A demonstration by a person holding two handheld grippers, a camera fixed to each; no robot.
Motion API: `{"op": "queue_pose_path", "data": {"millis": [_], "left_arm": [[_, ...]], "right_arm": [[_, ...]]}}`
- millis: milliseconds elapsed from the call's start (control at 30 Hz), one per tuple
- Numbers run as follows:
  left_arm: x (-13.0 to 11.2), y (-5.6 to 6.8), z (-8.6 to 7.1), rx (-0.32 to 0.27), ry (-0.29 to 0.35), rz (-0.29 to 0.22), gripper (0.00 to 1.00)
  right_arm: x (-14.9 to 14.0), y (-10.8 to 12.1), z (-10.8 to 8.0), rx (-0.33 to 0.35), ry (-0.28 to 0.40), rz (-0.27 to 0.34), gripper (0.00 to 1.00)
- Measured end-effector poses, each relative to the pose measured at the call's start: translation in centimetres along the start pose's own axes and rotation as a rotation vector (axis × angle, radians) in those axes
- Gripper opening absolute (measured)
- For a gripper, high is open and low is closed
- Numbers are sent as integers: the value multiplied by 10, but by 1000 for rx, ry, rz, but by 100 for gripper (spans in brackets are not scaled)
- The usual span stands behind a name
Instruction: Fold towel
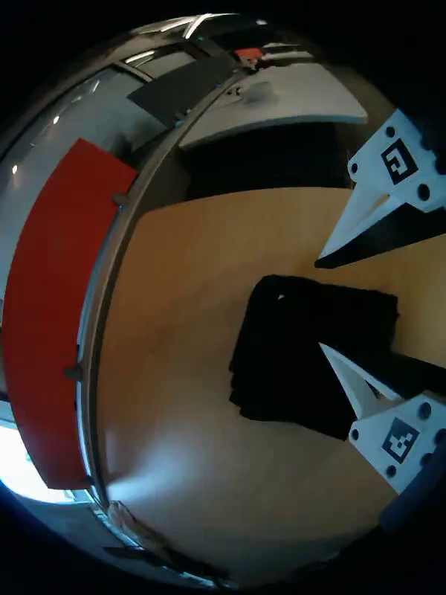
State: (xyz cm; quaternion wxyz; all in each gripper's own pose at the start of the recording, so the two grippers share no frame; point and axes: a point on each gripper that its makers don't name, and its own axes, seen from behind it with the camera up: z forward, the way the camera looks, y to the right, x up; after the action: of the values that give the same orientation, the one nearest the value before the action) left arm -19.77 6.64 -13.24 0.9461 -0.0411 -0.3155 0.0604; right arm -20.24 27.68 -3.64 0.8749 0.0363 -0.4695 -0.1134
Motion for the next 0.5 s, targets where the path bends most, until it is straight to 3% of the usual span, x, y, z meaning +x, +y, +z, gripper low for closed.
{"op": "queue_pose_path", "data": {"millis": [300,500], "left_arm": [[0,-2,3,20,-10,-10,91],[-1,-2,3,29,-20,-11,91]], "right_arm": [[21,-2,19,34,9,23,67],[22,-1,31,57,-4,66,59]]}}
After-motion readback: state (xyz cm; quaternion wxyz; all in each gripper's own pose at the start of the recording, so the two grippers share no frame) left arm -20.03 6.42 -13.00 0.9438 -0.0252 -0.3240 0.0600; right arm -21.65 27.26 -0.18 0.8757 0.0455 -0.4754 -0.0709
